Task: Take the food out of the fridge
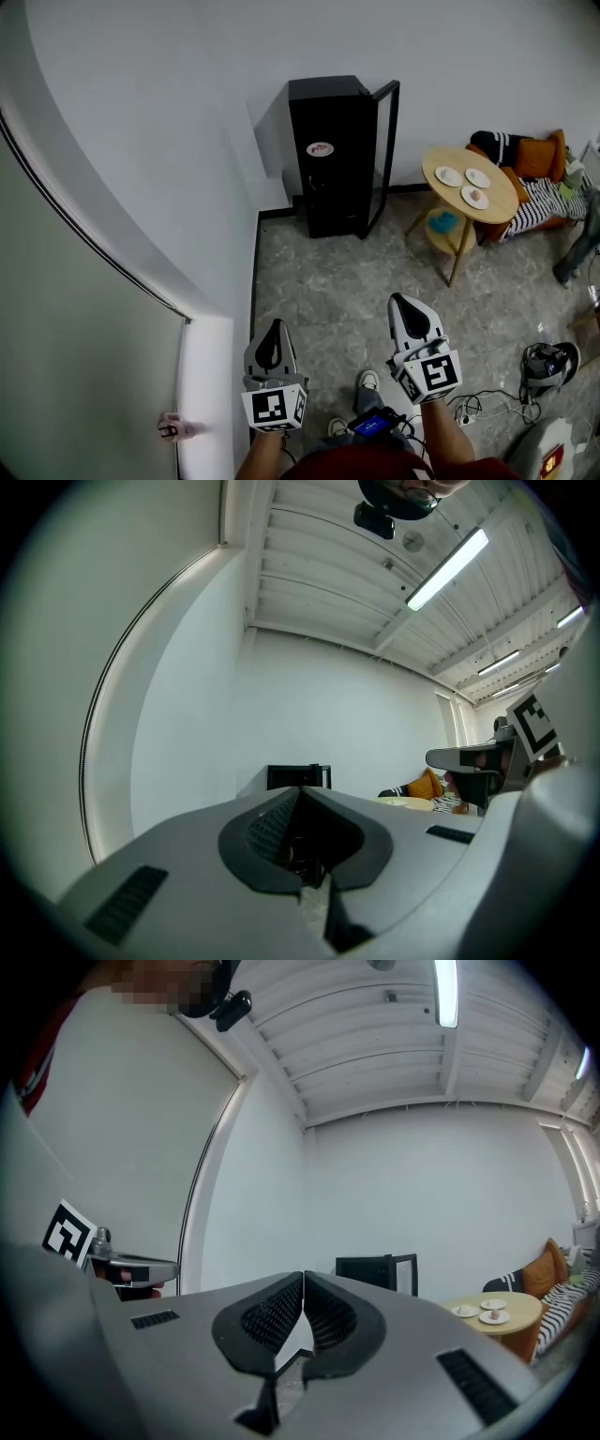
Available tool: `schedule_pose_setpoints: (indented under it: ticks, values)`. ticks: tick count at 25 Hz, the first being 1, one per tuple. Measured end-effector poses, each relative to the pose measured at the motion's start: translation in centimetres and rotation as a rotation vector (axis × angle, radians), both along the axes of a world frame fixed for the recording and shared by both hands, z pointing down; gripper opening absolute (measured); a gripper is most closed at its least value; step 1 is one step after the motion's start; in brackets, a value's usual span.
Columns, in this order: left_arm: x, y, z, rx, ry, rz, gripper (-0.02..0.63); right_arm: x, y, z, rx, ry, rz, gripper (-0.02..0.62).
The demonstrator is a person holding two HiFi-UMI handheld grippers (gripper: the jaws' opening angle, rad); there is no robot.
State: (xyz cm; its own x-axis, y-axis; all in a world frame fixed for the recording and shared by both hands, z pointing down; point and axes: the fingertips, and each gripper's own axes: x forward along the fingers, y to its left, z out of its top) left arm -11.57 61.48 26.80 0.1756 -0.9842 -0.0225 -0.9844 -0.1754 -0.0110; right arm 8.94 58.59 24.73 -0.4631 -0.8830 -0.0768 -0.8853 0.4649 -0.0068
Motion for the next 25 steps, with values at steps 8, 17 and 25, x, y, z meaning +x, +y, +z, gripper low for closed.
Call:
schedule_pose_setpoints:
  ticks: [8, 17, 25]
  values:
    - [1.2, -6.6, 0.6, 0.001, 0.010, -0.020, 0.014, 1.1, -6.7, -0.5, 0.038, -0.021, -0.002, 0.021]
    - [3.9, -14.0, -0.2, -0.003, 0.014, -0.033, 0.013, 3.2, -14.1, 0.0, 0.006, -0.019, -0.020, 0.021]
    - [7.0, -18.9, -0.6, -0.005, 0.012, -0.041, 0.013, 5.6, -18.7, -0.4, -0.001, -0.011, -0.035, 0.021]
